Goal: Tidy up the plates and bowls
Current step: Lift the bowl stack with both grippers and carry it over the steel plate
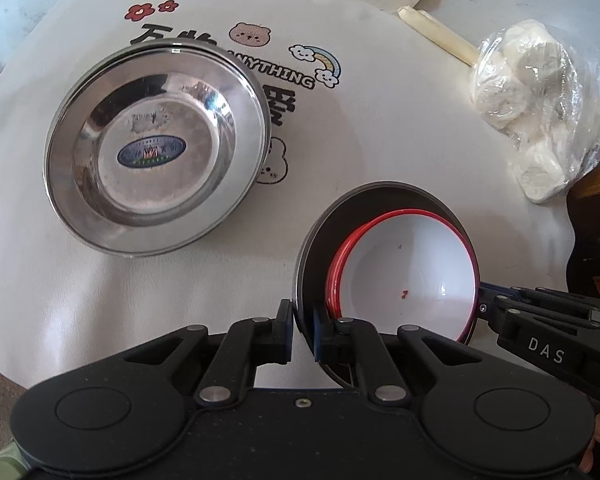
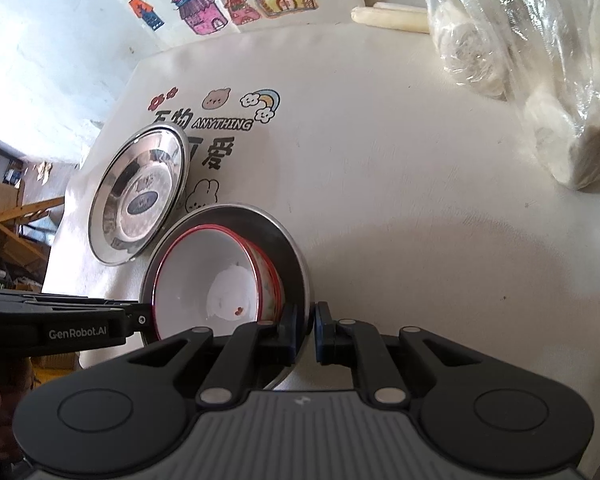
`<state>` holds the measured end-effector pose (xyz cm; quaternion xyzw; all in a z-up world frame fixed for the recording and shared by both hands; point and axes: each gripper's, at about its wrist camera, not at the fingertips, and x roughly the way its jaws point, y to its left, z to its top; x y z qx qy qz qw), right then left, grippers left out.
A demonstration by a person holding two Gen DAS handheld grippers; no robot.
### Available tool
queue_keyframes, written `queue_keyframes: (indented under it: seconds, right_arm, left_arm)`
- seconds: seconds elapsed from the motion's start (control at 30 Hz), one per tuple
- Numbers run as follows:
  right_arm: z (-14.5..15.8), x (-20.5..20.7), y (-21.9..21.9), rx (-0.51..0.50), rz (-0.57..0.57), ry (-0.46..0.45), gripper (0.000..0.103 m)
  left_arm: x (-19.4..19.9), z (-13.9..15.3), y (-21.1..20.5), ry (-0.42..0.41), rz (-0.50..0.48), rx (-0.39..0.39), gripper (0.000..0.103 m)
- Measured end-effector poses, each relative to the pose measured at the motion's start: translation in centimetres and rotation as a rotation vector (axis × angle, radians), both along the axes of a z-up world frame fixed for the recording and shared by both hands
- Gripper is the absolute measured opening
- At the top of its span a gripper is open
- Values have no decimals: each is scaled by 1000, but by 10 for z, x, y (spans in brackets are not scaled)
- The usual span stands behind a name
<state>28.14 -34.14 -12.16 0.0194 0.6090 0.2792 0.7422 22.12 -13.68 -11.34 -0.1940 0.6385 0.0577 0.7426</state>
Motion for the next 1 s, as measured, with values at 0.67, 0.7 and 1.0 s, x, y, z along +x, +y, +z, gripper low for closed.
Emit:
queue_keyframes:
  seconds: [0.67,0.7,1.0]
  right_arm:
    - [32,-17,35,19,-210,-38,10]
    - [33,-18,37,21,-219,-40,10]
    - [42,-20,67,27,-264,-58,10]
  left_arm:
    - [19,31,54,-60,-168,-28,9]
    - [20,32,58,-64,-172,-30,9]
    - [26,38,92,-91,-201,-27,9]
